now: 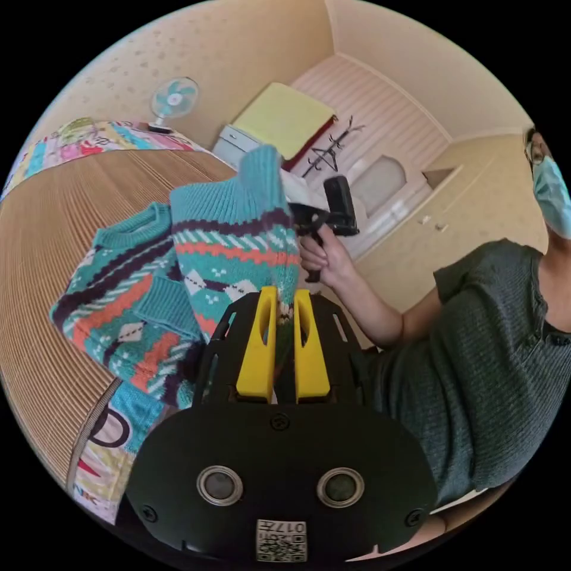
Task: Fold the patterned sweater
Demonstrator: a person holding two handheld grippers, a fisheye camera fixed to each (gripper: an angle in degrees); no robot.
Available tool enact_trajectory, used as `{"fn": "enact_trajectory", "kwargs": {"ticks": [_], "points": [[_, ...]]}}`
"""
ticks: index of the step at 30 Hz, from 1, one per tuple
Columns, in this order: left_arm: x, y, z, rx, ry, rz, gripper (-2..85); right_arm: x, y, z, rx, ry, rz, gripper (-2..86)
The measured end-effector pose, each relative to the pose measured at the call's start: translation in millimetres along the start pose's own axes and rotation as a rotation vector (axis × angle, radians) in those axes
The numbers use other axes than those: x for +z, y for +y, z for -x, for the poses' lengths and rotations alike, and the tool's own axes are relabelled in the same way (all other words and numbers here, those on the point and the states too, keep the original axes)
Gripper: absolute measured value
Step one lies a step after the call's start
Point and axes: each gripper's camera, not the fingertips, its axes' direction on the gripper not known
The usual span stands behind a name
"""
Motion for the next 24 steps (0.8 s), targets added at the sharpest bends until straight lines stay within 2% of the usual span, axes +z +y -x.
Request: {"fn": "enact_trajectory", "kwargs": {"ticks": [4,8,11,13,16,18,21,24], "points": [[23.8,3.2,34.4,-0.09,0.074,0.062,5.1,25.1,-3.5,-4.8,0.051,0.025,0.013,10.0],[15.3,2.7,65.8,-0.116,0.176,0.029,5.1,14.3,1.5,13.6,0.06,0.099,-0.131,9.9],[32.3,-7.9,63.8,-0.058,0.084,0.167,5.1,-6.8,2.2,22.4,0.061,0.18,-0.314,9.8],[52.4,-16.0,57.4,0.008,0.074,0.263,5.1,-4.3,-6.5,21.1,0.042,0.248,-0.353,9.4],[92.2,-28.5,49.7,0.101,0.08,0.444,5.2,46.2,-47.0,2.4,0.016,0.351,-0.117,7.3],[105.0,-34.7,52.1,0.118,0.049,0.483,5.6,116.4,-67.5,-22.6,-0.024,0.499,0.162,4.3],[86.8,-45.8,66.4,0.126,0.138,0.368,8.2,202.8,-59.5,-64.2,-0.043,0.669,0.436,1.9],[33.3,-58.4,95.1,0.109,0.212,0.176,9.3,208.3,-48.7,-68.2,-0.037,0.674,0.345,1.0]]}}
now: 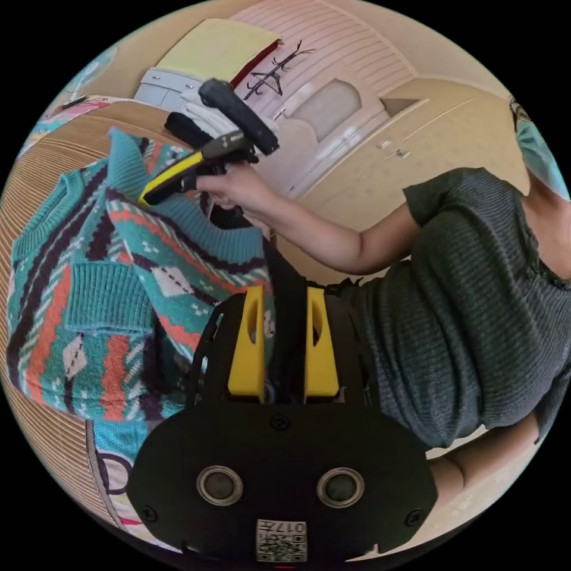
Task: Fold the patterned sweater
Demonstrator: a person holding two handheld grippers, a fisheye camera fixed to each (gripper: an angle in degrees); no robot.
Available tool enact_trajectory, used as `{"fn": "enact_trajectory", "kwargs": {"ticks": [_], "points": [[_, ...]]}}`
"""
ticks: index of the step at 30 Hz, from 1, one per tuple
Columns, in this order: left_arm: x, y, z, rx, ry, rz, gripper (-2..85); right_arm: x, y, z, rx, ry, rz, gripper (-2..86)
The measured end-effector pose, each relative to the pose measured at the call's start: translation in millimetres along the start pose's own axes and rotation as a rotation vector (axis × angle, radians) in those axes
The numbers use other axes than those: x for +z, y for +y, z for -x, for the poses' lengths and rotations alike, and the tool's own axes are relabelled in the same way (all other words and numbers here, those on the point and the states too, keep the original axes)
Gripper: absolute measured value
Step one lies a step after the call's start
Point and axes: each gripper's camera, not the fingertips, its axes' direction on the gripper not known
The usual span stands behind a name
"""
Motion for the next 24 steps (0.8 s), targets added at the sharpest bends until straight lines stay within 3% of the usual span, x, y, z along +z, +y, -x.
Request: {"fn": "enact_trajectory", "kwargs": {"ticks": [3,5,7,11,15,18,20,24], "points": [[-79.6,6.0,40.4,-0.194,-0.215,-0.178,8.4,4.5,7.4,-10.1,0.066,-0.058,-0.033,0.6],[-146.7,20.8,83.2,-0.48,-0.438,-0.329,10.5,7.3,11.1,-12.7,0.085,-0.073,-0.041,0.5],[-185.0,33.1,118.3,-0.646,-0.529,-0.398,13.5,8.4,14.5,-11.7,0.086,-0.06,-0.043,0.5],[-209.6,50.7,216.7,-0.977,-0.53,-0.256,16.8,11.2,22.4,-11.8,0.08,-0.044,-0.052,0.4],[-219.5,65.0,238.2,-1.057,-0.564,-0.242,13.7,9.5,32.2,-26.4,0.121,-0.103,-0.055,0.4],[-219.0,82.7,241.8,-1.093,-0.418,-0.28,12.6,7.1,45.0,-36.4,0.146,-0.145,-0.062,0.3],[-207.3,109.0,253.8,-1.085,-0.123,-0.373,12.9,6.0,53.4,-41.4,0.155,-0.168,-0.064,0.3],[-184.8,139.9,261.9,-1.073,0.063,-0.404,13.2,0.9,71.7,-53.1,0.186,-0.208,-0.066,0.3]]}}
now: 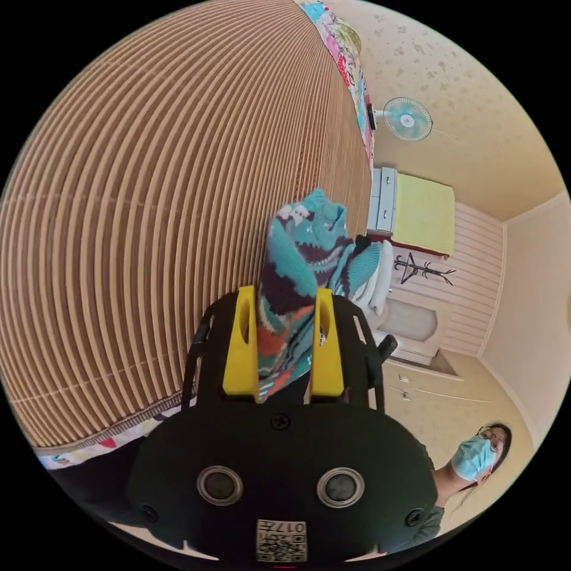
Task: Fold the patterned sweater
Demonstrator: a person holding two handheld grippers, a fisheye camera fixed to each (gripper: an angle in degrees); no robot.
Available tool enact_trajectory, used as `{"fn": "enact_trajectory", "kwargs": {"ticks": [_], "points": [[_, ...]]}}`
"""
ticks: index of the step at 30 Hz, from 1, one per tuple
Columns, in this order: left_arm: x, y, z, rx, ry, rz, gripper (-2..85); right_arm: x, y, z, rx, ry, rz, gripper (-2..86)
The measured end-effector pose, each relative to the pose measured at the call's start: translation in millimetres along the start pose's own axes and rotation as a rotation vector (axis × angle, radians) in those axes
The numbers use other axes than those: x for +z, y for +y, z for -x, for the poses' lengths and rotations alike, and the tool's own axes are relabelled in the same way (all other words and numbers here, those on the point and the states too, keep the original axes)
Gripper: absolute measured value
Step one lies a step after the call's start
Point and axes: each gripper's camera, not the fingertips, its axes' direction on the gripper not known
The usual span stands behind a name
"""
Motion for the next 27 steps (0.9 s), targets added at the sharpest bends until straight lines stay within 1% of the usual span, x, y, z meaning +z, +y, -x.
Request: {"fn": "enact_trajectory", "kwargs": {"ticks": [3,4,5,6,8,9,10,11,12,13,14,15,17,18,19,20,21,23,24,26,27], "points": [[-13.6,14.7,12.4,0.019,0.03,-0.043,12.0,-7.8,12.4,-11.8,0.032,-0.041,0.001,0.3],[-21.0,21.3,12.8,0.093,0.085,-0.069,10.5,-9.8,15.5,-15.0,0.041,-0.055,0.0,0.4],[-25.7,28.8,12.9,0.185,0.199,-0.074,9.2,-14.5,22.6,-22.0,0.06,-0.087,-0.001,0.4],[-27.7,33.2,12.6,0.232,0.266,-0.075,8.6,-19.6,31.4,-29.5,0.076,-0.125,-0.003,0.4],[-39.6,57.4,2.4,0.468,0.541,-0.1,7.8,-27.3,47.6,-38.3,0.072,-0.193,-0.013,0.5],[-41.9,64.1,-2.4,0.519,0.582,-0.098,7.6,-31.4,59.5,-42.0,0.046,-0.249,-0.013,0.5],[-46.9,78.3,-15.3,0.615,0.623,-0.102,7.4,-33.6,65.7,-43.5,0.032,-0.281,-0.013,0.6],[-52.5,93.4,-32.7,0.722,0.653,-0.104,7.1,-39.8,79.1,-45.6,-0.002,-0.363,-0.02,0.7],[-55.3,100.4,-42.1,0.774,0.664,-0.1,7.0,-50.2,92.4,-45.9,-0.051,-0.468,-0.046,0.8],[-62.8,115.3,-63.5,0.886,0.689,-0.091,6.9,-57.4,99.2,-45.8,-0.077,-0.523,-0.069,0.9],[-72.7,131.0,-85.8,1.001,0.718,-0.082,6.7,-75.4,112.6,-45.9,-0.121,-0.621,-0.131,1.1],[-78.4,138.8,-96.8,1.056,0.736,-0.075,6.7,-97.7,125.3,-46.5,-0.159,-0.694,-0.205,1.5],[-106.1,169.9,-136.0,1.254,0.837,-0.064,6.6,-133.5,140.2,-46.5,-0.209,-0.743,-0.307,2.3],[-114.0,177.9,-144.8,1.299,0.868,-0.064,6.6,-157.4,147.1,-44.9,-0.246,-0.746,-0.363,3.7],[-129.7,194.8,-161.3,1.392,0.938,-0.063,6.6,-168.9,149.6,-43.3,-0.268,-0.74,-0.388,4.3],[-145.1,211.2,-175.7,1.481,1.022,-0.055,6.6,-190.3,152.1,-39.2,-0.306,-0.714,-0.424,6.8],[-152.0,218.4,-181.6,1.52,1.068,-0.049,6.6,-208.3,151.4,-34.1,-0.339,-0.68,-0.447,9.2],[-176.4,243.0,-201.1,1.651,1.287,-0.004,6.6,-229.6,147.9,-24.9,-0.404,-0.642,-0.485,12.4],[-180.8,247.6,-204.8,1.673,1.346,0.01,6.7,-238.0,143.6,-19.4,-0.447,-0.628,-0.506,14.0],[-190.2,262.1,-217.7,1.723,1.581,0.102,6.8,-239.4,131.0,-13.3,-0.49,-0.64,-0.514,14.8],[-190.7,265.6,-220.9,1.724,1.62,0.125,6.8,-232.9,118.7,-8.4,-0.518,-0.67,-0.489,15.3]]}}
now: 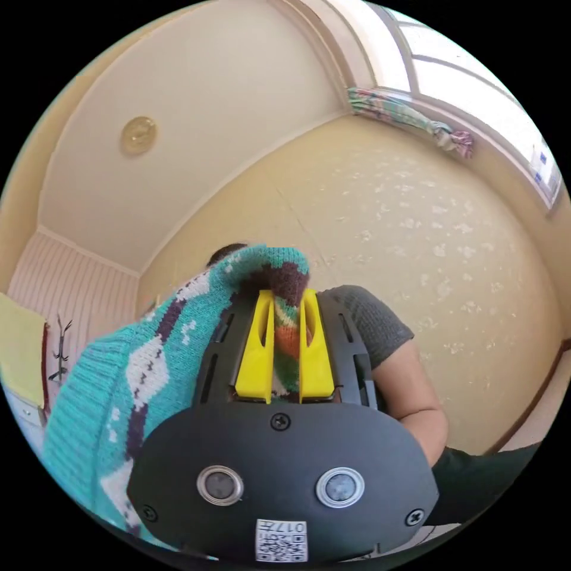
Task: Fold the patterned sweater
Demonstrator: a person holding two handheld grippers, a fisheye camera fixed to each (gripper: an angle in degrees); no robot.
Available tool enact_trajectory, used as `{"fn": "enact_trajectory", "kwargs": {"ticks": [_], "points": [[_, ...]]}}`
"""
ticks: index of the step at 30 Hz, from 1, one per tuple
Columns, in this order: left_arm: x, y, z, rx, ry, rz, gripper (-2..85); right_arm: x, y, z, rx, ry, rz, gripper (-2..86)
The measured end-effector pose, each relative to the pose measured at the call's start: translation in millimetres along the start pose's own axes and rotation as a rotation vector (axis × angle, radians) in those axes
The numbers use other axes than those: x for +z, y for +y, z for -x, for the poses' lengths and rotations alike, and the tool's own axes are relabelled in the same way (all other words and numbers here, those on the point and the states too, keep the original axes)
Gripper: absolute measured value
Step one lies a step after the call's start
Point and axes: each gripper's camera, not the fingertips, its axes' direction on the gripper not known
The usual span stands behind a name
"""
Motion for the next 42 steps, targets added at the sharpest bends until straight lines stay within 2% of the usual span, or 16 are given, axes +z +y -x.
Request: {"fn": "enact_trajectory", "kwargs": {"ticks": [6,10,13,14,15,16,17,21,25,27,29,30,32,34,38,42], "points": [[64.4,-1.0,4.4,-0.005,0.15,0.001,6.8,111.4,-2.4,-52.9,0.064,-0.206,0.176,20.5],[107.1,1.0,14.5,0.019,0.35,-0.039,6.8,175.6,12.1,-68.2,0.056,-0.355,0.219,23.2],[125.8,3.6,25.4,0.01,0.414,-0.049,6.8,216.8,21.5,-74.0,0.033,-0.523,0.227,23.7],[129.0,3.8,28.7,0.007,0.425,-0.052,6.8,226.8,25.1,-72.3,0.015,-0.561,0.233,22.9],[129.6,3.4,29.6,0.004,0.424,-0.049,6.8,228.1,28.3,-68.6,-0.034,-0.686,0.208,21.5],[128.6,1.1,29.4,0.0,0.403,-0.036,6.9,226.7,29.8,-66.1,-0.061,-0.739,0.191,16.6],[124.7,-4.0,24.2,0.008,0.365,-0.017,6.9,220.9,32.5,-60.3,-0.08,-0.729,0.162,6.9],[100.0,-29.5,-14.3,0.048,0.102,0.083,7.0,176.0,21.6,-49.6,0.142,-0.287,0.117,6.8],[67.1,-50.9,-59.4,0.004,-0.316,0.093,7.1,115.7,-10.3,20.7,0.09,0.132,0.016,6.8],[54.2,-54.6,-74.5,-0.018,-0.489,0.095,7.1,79.3,-20.6,78.4,0.048,0.383,-0.172,6.8],[34.7,-55.4,-89.2,-0.092,-0.798,0.169,7.0,64.2,-15.0,122.0,0.001,0.573,-0.357,6.8],[28.1,-53.9,-92.2,-0.123,-0.894,0.173,7.0,60.3,-10.8,144.5,-0.004,0.651,-0.455,6.8],[0.9,-40.5,-89.1,-0.315,-1.214,0.162,6.8,64.8,-8.7,169.8,-0.008,0.69,-0.54,6.8],[-5.0,-22.7,-74.7,-0.412,-1.363,0.205,6.7,82.5,-11.2,187.2,0.01,0.754,-0.57,6.8],[-4.9,21.2,-32.6,-0.541,-1.462,0.209,6.8,126.0,-5.1,212.9,0.08,0.878,-0.738,6.7],[5.7,45.0,-1.1,-0.633,-1.433,0.28,8.6,142.9,-20.9,237.8,0.069,0.891,-0.814,6.6]]}}
